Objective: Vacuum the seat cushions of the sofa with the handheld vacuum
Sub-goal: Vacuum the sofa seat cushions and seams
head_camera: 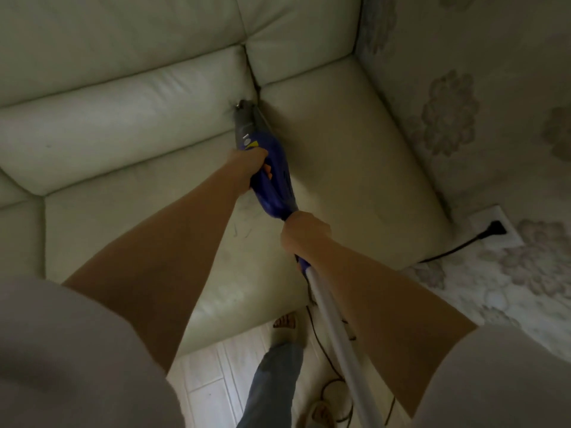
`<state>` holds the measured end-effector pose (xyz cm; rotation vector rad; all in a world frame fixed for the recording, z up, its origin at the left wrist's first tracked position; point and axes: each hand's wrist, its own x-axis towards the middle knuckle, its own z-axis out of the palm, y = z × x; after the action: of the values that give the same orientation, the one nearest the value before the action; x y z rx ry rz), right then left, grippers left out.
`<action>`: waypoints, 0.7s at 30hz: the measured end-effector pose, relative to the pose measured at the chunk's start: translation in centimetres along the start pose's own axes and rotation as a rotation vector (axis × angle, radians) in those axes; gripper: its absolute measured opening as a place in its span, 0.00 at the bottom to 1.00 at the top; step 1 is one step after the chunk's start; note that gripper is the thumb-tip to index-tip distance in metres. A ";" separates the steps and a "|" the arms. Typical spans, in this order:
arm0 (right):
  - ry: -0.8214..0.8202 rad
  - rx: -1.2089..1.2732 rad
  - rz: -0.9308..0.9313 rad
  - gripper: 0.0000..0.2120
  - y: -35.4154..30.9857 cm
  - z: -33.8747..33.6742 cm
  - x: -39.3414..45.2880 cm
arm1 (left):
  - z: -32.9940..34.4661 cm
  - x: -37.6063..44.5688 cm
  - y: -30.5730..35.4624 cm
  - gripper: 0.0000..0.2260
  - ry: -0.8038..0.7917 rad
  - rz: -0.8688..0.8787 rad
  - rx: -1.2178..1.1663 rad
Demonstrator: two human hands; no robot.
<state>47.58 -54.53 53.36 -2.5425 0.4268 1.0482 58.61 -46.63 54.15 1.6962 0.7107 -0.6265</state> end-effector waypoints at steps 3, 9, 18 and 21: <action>-0.026 -0.032 0.029 0.16 0.4 -0.4 -0.7 | 0.6 -0.8 0.1 0.14 0.019 0.012 0.002; 0.015 -0.051 -0.008 0.15 0.3 0.2 -4.0 | -0.7 -2.7 -0.6 0.12 0.046 -0.011 0.032; 0.037 -0.139 -0.018 0.15 3.3 2.9 -11.1 | -0.7 -9.0 -5.2 0.10 -0.013 0.007 -0.044; 0.088 -0.186 -0.034 0.14 5.1 5.1 -13.9 | -0.8 -11.4 -8.4 0.09 -0.042 -0.031 -0.096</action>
<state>32.95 -54.97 58.95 -2.7582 0.3216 1.0094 44.76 -45.91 57.10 1.5818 0.7271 -0.6381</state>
